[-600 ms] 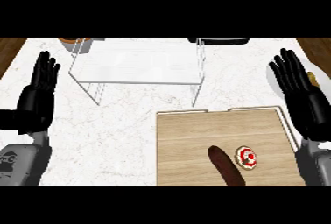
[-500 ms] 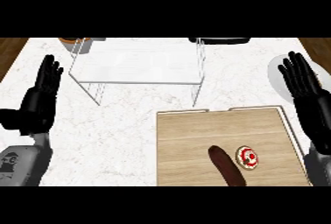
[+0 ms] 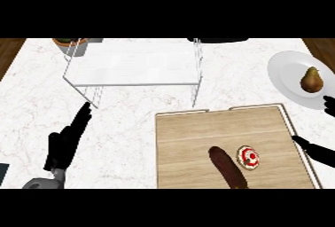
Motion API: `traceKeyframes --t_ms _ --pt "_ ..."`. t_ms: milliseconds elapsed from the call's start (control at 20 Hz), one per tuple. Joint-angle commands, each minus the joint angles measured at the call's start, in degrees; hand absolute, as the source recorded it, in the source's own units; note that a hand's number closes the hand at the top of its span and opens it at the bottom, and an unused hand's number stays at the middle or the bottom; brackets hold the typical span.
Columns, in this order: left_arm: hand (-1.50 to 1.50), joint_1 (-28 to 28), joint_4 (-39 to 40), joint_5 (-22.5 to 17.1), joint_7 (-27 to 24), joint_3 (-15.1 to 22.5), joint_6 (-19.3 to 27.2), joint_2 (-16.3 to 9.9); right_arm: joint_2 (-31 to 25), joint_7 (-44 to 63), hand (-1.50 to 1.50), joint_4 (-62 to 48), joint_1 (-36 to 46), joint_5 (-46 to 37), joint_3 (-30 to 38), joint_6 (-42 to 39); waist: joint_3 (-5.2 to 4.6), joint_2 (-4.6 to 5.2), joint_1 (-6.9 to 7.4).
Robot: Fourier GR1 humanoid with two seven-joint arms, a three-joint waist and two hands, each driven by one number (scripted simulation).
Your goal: Pick the sweet potato from the tray and place it in the tiered shelf
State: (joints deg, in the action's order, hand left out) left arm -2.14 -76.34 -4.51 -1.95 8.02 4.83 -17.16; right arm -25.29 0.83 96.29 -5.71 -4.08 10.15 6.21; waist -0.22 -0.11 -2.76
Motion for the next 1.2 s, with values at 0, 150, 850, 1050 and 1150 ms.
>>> traceKeyframes --t_ms 0,150,850,1050,1150 --pt "0.0 1.1 3.9 0.5 -1.4 1.3 -3.2 -0.1 5.1 -3.3 -1.5 5.0 -7.2 4.7 -1.2 -2.3 0.2 -0.02 1.44" --pt "0.0 1.4 -2.9 0.1 5.0 2.2 -3.3 -0.4 1.8 -8.2 -1.5 10.3 -11.2 6.1 -2.0 -9.1 0.25 -0.16 2.02" --pt "0.0 1.5 -2.5 1.4 4.0 1.5 -3.2 -0.7 -16.7 30.1 -1.5 38.4 -14.3 -22.3 -14.0 -17.6 -0.35 0.16 2.98" --pt "0.0 0.4 -2.3 1.4 4.7 2.4 -4.2 -0.1 -18.0 43.5 -1.5 40.5 -10.6 -33.0 -19.5 -20.7 -0.22 0.45 4.23" --pt "0.0 0.8 -2.3 1.4 5.1 2.4 -4.3 0.0 -16.9 49.5 -1.5 40.1 -6.8 -36.2 -25.4 -22.2 -0.15 0.51 5.18"
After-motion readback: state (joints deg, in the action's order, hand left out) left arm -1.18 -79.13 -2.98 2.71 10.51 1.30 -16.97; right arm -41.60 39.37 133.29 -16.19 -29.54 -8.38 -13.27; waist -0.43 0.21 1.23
